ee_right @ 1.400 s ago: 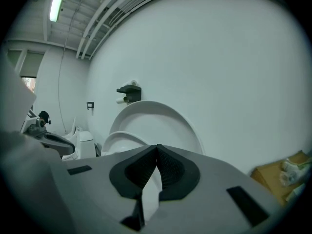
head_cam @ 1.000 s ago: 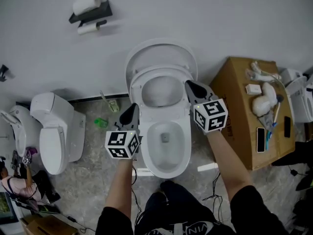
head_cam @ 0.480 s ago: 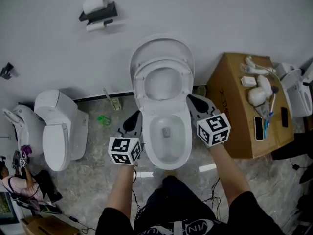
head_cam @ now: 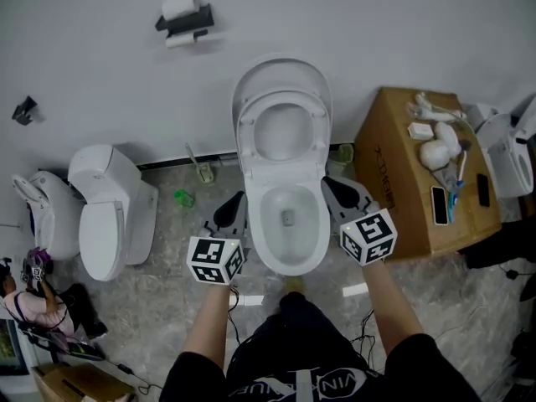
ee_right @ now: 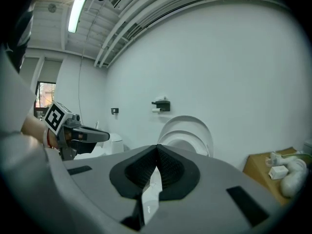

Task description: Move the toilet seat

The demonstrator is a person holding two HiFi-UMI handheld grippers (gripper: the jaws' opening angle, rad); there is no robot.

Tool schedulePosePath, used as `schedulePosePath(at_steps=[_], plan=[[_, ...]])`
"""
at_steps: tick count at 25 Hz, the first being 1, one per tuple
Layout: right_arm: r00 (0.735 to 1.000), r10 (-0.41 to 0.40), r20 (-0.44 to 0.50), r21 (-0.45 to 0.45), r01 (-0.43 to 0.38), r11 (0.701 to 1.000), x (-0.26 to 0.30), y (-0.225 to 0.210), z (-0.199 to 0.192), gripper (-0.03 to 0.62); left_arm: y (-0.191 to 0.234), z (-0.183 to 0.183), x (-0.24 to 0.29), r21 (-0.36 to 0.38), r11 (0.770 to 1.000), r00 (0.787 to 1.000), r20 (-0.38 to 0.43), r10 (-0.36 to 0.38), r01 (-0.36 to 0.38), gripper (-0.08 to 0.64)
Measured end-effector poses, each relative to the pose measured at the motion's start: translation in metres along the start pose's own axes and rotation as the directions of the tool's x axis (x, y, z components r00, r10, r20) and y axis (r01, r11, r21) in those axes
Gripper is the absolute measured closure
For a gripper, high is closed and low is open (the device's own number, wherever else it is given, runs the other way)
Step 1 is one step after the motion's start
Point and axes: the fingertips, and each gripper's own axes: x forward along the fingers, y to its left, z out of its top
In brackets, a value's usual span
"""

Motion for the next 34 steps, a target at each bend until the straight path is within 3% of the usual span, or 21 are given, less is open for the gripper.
schedulePosePath(at_steps=[13, 34], plan=[[0.999, 0.001, 0.032, 0.004, -0.001, 1.000, -0.056, 0.044, 0.008, 0.583, -0.029, 0.007, -0.053, 0.019, 1.000, 0.999, 0.031, -0.024, 0.024, 0.555], [0.994, -0.009, 0.107, -0.005, 0.010, 1.000, -0.089, 0.066, 0.023, 0.583, -0.029, 0.027, -0.108, 0.055, 0.996, 0.992, 0.111, 0.067, -0.073, 0.555]])
